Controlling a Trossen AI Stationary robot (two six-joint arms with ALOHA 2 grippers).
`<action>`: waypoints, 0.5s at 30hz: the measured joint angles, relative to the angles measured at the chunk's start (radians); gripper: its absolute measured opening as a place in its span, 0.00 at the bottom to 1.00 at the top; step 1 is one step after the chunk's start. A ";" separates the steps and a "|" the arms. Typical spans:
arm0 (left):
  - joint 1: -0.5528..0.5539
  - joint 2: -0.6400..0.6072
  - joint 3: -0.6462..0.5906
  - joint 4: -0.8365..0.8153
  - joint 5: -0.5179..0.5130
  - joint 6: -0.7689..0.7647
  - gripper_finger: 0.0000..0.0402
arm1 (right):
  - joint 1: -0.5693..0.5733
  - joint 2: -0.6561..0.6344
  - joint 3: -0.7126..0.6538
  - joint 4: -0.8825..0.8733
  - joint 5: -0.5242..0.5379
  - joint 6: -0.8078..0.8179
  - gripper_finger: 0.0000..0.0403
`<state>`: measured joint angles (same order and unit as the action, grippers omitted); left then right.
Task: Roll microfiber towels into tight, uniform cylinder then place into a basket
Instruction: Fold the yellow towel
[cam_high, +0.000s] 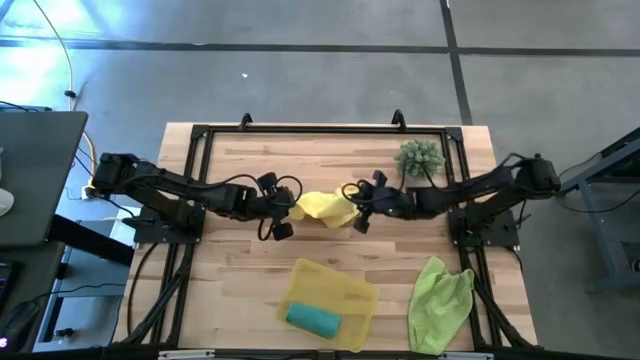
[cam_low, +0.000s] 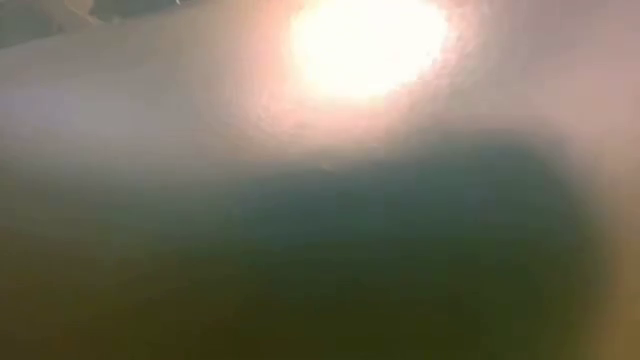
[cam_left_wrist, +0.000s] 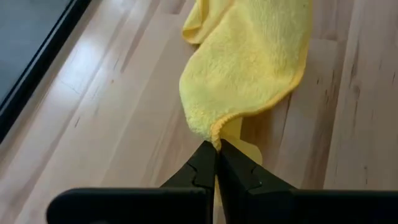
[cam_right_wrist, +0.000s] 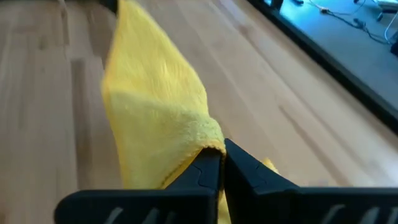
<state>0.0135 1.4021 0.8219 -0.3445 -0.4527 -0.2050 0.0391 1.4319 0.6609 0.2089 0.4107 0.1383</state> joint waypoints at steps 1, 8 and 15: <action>0.000 0.000 0.000 -0.003 0.000 0.003 0.00 | 0.000 0.000 -0.024 0.013 0.000 -0.001 0.01; 0.001 0.000 0.000 0.003 0.022 -0.002 0.00 | 0.025 0.000 -0.088 0.009 -0.039 0.030 0.25; 0.040 0.000 0.000 0.000 0.139 -0.002 0.00 | 0.061 0.000 0.020 -0.173 -0.101 -0.146 0.53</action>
<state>0.0536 1.4021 0.8219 -0.3441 -0.3142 -0.2070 0.1000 1.4315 0.6809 0.0359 0.3097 -0.0074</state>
